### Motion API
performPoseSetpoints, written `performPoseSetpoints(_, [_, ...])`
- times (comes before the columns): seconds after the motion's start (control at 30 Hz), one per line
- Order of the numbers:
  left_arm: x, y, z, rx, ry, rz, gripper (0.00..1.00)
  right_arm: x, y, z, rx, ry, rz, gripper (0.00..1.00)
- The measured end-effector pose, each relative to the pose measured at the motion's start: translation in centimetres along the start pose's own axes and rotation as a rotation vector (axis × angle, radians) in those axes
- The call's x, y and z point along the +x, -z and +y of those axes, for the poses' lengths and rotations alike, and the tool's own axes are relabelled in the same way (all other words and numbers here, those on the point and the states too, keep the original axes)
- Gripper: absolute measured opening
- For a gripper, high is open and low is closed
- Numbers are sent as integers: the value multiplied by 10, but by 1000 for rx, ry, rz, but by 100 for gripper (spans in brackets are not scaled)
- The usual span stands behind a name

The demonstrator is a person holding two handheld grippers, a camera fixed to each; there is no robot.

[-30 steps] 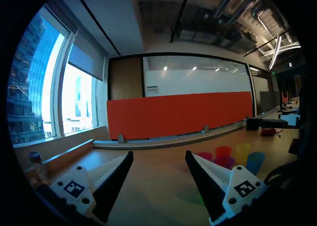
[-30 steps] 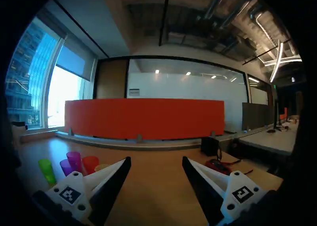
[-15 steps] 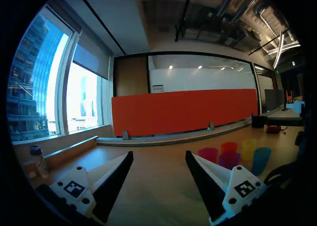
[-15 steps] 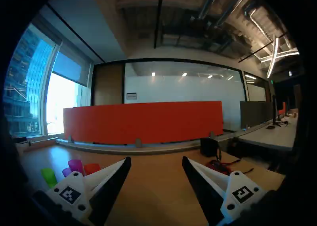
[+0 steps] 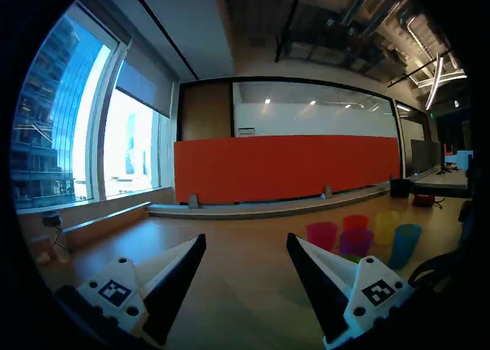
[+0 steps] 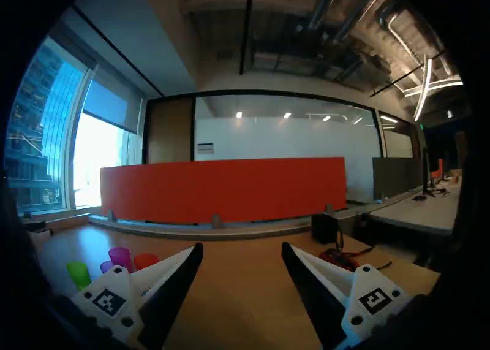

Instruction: Pour water

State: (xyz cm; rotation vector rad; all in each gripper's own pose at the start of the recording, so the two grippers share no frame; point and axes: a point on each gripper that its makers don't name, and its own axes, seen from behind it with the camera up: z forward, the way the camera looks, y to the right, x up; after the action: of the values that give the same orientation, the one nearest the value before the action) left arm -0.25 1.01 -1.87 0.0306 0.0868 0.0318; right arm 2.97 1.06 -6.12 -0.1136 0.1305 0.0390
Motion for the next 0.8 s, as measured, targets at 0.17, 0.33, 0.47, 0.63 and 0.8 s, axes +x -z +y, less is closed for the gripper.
performPoseSetpoints(0.17, [-6, -2, -2, 2, 19, -4, 98, 4, -2, -2, 6, 0, 7, 99])
performPoseSetpoints(0.33, [-11, -2, -4, 6, 32, -10, 98, 8, -3, -2, 6, 2, 15, 99])
performPoseSetpoints(0.47, [-13, -4, -5, 5, 38, -19, 98, 10, -2, -2, 5, 2, 17, 99])
performPoseSetpoints(0.63, [-16, -5, -5, 5, 37, -27, 98, 11, -1, -2, 4, 0, 21, 99])
performPoseSetpoints(0.8, [-20, -8, -4, 5, 37, -45, 98, 12, 0, -1, 2, 2, 21, 99])
